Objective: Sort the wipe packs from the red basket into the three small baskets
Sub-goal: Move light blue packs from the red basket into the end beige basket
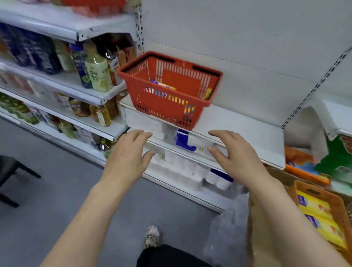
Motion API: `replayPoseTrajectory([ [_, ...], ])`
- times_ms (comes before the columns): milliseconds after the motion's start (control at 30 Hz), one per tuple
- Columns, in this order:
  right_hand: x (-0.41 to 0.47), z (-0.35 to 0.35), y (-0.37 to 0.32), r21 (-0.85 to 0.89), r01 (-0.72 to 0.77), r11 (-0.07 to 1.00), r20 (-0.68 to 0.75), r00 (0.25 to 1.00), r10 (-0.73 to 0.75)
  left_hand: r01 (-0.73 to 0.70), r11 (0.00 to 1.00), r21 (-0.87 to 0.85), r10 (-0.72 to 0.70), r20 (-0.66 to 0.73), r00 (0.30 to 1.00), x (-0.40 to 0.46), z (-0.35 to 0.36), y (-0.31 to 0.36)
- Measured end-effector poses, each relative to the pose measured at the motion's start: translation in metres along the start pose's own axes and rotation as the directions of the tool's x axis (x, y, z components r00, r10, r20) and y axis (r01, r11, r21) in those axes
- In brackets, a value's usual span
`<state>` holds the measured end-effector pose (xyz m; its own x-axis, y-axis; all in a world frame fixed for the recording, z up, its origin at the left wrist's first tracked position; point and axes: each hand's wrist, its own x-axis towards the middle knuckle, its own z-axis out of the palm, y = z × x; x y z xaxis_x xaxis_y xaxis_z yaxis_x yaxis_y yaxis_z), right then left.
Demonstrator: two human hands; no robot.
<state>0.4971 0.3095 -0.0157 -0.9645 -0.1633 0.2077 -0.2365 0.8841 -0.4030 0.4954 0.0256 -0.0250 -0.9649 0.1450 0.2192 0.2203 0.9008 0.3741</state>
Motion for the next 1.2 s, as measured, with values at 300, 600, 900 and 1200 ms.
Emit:
replayPoseTrajectory([
  [300, 0.202, 0.027, -0.055, 0.007, -0.026, 1.0, -0.034, 0.999, 0.027, -0.069, 0.997, -0.024, 0.069, 0.005, 0.998, 0.192, -0.032, -0.104],
  [600, 0.335, 0.07, -0.051, -0.042, -0.165, 0.985, -0.023, 0.986, 0.164, -0.169, 0.98, -0.103, 0.178, 0.088, 0.98, 0.365, 0.001, -0.165],
  [900, 0.443, 0.138, -0.025, -0.102, -0.357, 0.928, 0.271, 0.888, 0.372, -0.338, 0.932, -0.13, 0.352, 0.54, 0.764, 0.507, 0.062, -0.179],
  [1200, 0.464, 0.18, 0.026, -0.336, -0.428, 0.839, 0.654, 0.535, 0.535, -0.383, 0.917, -0.114, 0.312, 0.803, 0.508, 0.548, 0.116, -0.164],
])
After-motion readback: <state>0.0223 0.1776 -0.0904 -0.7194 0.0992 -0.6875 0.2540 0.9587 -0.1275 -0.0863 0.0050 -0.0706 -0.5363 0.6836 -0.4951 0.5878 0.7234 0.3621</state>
